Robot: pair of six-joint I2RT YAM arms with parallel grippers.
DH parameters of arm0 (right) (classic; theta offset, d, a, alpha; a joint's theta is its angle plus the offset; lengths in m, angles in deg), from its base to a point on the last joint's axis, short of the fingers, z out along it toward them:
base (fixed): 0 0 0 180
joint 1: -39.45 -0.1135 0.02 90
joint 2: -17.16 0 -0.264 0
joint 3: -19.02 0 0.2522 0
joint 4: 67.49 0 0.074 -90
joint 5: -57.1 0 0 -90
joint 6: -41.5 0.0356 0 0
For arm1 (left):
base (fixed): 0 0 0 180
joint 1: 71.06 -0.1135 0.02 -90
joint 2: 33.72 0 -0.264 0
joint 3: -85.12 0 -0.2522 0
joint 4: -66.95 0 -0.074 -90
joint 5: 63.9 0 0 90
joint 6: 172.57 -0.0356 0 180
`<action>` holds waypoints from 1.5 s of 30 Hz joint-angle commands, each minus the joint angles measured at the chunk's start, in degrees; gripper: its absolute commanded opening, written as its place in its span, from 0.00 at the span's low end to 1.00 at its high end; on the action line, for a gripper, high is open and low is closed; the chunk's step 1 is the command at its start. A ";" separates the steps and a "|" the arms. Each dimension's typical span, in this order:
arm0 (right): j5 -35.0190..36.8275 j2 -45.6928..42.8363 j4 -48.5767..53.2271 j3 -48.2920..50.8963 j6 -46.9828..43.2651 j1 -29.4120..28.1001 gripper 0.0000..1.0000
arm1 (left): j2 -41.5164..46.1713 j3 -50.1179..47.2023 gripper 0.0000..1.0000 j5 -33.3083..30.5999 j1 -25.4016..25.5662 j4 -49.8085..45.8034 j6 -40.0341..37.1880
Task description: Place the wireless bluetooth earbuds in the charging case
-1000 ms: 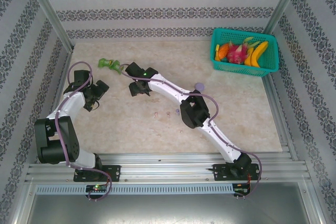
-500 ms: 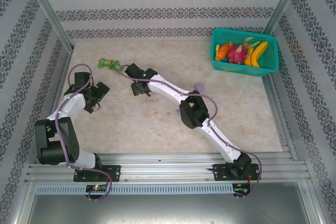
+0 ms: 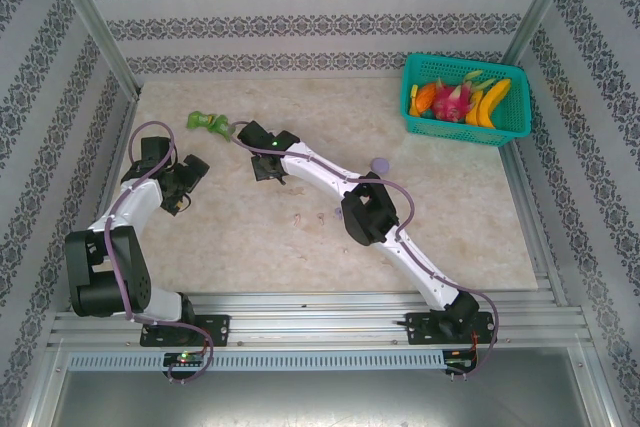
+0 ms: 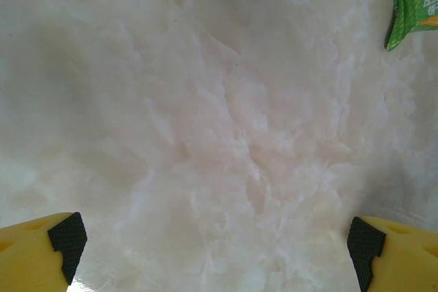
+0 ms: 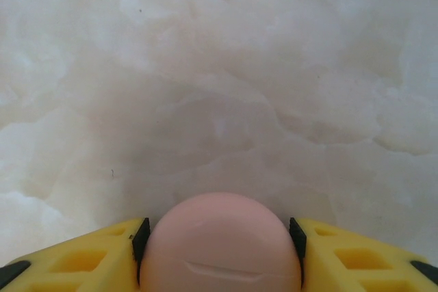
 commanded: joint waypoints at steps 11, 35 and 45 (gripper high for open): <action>-2.36 -16.00 -6.71 22.57 15.32 4.01 0.48 | -1.24 -3.11 1.00 12.39 1.98 7.96 -0.06; -13.39 -32.09 -21.55 45.92 35.63 11.80 0.48 | -10.20 -13.40 0.97 12.14 28.70 56.35 2.45; -16.17 -34.70 -27.43 51.73 44.98 11.94 0.48 | -15.81 -12.37 0.85 8.55 32.06 65.25 4.39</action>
